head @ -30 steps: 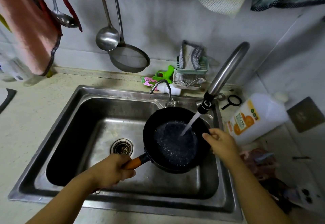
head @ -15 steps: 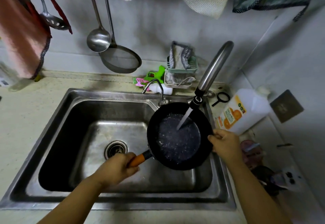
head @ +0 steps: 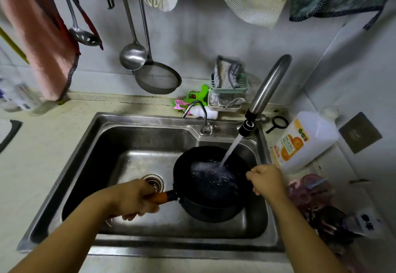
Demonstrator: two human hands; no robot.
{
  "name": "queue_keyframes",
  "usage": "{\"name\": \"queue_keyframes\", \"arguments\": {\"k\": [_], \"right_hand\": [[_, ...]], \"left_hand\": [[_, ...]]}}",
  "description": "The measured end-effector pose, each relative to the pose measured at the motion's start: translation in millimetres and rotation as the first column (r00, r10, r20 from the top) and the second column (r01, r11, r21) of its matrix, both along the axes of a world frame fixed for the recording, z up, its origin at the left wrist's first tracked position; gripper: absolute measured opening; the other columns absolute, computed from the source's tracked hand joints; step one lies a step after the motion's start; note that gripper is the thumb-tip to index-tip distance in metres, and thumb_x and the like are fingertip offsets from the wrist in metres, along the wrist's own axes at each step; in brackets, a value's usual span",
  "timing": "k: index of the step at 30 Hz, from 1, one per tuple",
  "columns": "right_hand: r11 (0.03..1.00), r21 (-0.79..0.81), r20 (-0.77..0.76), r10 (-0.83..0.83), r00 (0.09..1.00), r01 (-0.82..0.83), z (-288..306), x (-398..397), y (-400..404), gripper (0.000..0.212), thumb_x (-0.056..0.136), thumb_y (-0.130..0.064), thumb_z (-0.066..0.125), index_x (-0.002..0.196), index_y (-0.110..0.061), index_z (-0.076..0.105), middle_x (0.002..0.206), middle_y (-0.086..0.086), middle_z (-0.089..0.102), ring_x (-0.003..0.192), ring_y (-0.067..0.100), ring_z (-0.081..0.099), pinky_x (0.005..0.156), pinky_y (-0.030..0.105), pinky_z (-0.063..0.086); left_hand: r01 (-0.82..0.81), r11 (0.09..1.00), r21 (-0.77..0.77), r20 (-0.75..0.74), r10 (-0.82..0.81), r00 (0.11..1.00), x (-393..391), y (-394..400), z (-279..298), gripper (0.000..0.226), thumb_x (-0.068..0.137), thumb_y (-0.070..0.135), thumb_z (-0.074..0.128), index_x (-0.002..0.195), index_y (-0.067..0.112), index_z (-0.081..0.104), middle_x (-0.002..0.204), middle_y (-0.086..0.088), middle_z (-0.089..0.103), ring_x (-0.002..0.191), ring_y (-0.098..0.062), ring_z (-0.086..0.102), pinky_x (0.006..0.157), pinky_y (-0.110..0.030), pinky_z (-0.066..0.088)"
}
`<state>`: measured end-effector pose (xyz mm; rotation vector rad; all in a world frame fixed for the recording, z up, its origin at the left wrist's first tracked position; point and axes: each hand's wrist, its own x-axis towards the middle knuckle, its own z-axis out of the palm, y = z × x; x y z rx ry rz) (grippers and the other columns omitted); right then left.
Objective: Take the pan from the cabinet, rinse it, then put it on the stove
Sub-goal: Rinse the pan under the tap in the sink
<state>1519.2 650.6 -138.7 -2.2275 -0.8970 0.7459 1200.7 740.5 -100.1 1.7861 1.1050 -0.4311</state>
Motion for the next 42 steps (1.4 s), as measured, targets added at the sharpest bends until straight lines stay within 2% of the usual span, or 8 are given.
{"name": "queue_keyframes", "arguments": {"k": [4,7,12,16,22,31,38,42], "right_hand": [[0.999,0.038,0.159,0.021,0.987,-0.027,8.1,9.6,-0.6,0.027,0.073,-0.009,0.064,0.053,0.007,0.054,0.049,0.018,0.049,0.047,0.023,0.048,0.053,0.038,0.051],[0.993,0.111,0.222,0.003,0.975,-0.029,8.1,11.7,-7.9,0.021,0.074,-0.003,0.063,0.06,0.012,0.056,0.057,0.027,0.058,0.053,0.023,0.047,0.053,0.033,0.043],[0.961,0.263,0.08,-0.107,0.991,0.082,0.7,5.0,-15.9,0.021,0.08,0.002,0.061,0.098,0.001,0.071,0.082,0.01,0.071,0.073,0.024,0.061,0.071,0.03,0.048],[0.94,0.291,-0.063,-0.167,0.984,0.179,-6.9,-5.3,-10.5,0.026,0.084,0.002,0.059,0.109,0.001,0.066,0.086,0.005,0.065,0.071,0.02,0.06,0.08,0.042,0.055],[0.968,0.173,-0.126,-0.16,0.979,0.18,-24.5,-9.1,-1.3,0.009,0.079,0.004,0.059,0.079,0.008,0.067,0.073,0.032,0.065,0.062,0.026,0.057,0.07,0.058,0.055],[0.999,-0.047,0.159,0.01,0.987,-0.002,-1.6,7.0,-0.3,0.025,0.073,-0.009,0.066,0.058,0.009,0.058,0.056,0.019,0.055,0.054,0.026,0.05,0.054,0.027,0.038],[0.998,0.067,0.332,-0.024,0.943,0.002,4.5,8.2,-10.7,0.052,0.073,-0.003,0.063,0.043,-0.019,0.024,0.044,-0.002,0.028,0.056,0.022,0.04,0.055,0.028,0.032],[0.973,0.231,0.383,-0.066,0.921,-0.026,6.3,5.7,-14.8,0.036,0.073,0.002,0.057,0.046,-0.007,0.036,0.043,0.001,0.031,0.044,0.021,0.035,0.043,0.023,0.026]], "left_hand": [[-0.011,1.0,-0.006,0.066,0.012,0.998,4.7,-8.6,-24.8,0.015,0.081,0.033,0.066,0.072,0.027,0.055,0.066,0.002,0.055,0.048,-0.009,0.049,0.05,-0.026,0.045],[0.033,0.985,0.17,0.026,-0.038,0.999,15.4,-14.9,-39.1,0.021,0.085,0.04,0.062,0.097,0.024,0.059,0.081,0.005,0.058,0.063,-0.009,0.054,0.065,-0.029,0.05],[0.046,0.851,0.523,-0.032,-0.034,0.999,25.3,-17.3,-43.3,0.019,0.087,0.046,0.054,0.099,0.03,0.052,0.087,0.008,0.055,0.074,-0.012,0.049,0.062,-0.023,0.036],[0.028,0.782,0.623,-0.025,-0.016,1.0,24.3,-11.1,-36.3,0.022,0.087,0.048,0.052,0.1,0.03,0.056,0.095,0.008,0.061,0.077,-0.013,0.056,0.067,-0.026,0.044],[0.177,0.785,0.594,-0.202,-0.068,0.977,19.5,0.2,-3.8,0.024,0.086,0.046,0.055,0.098,0.026,0.06,0.092,0.003,0.063,0.08,-0.016,0.059,0.069,-0.027,0.043],[0.249,0.904,0.348,-0.198,-0.189,0.962,14.3,-10.3,-20.6,0.026,0.078,0.049,0.061,0.087,0.024,0.06,0.085,0.005,0.06,0.077,-0.016,0.059,0.068,-0.029,0.043],[0.165,0.839,0.519,-0.131,-0.113,0.985,26.6,-25.8,-44.3,0.022,0.084,0.048,0.058,0.096,0.031,0.056,0.084,0.01,0.053,0.079,-0.016,0.055,0.068,-0.026,0.037],[0.023,0.78,0.625,-0.019,-0.015,1.0,32.2,-34.8,-59.7,0.029,0.086,0.048,0.055,0.11,0.031,0.054,0.082,0.014,0.051,0.075,-0.015,0.056,0.064,-0.027,0.038]]}}
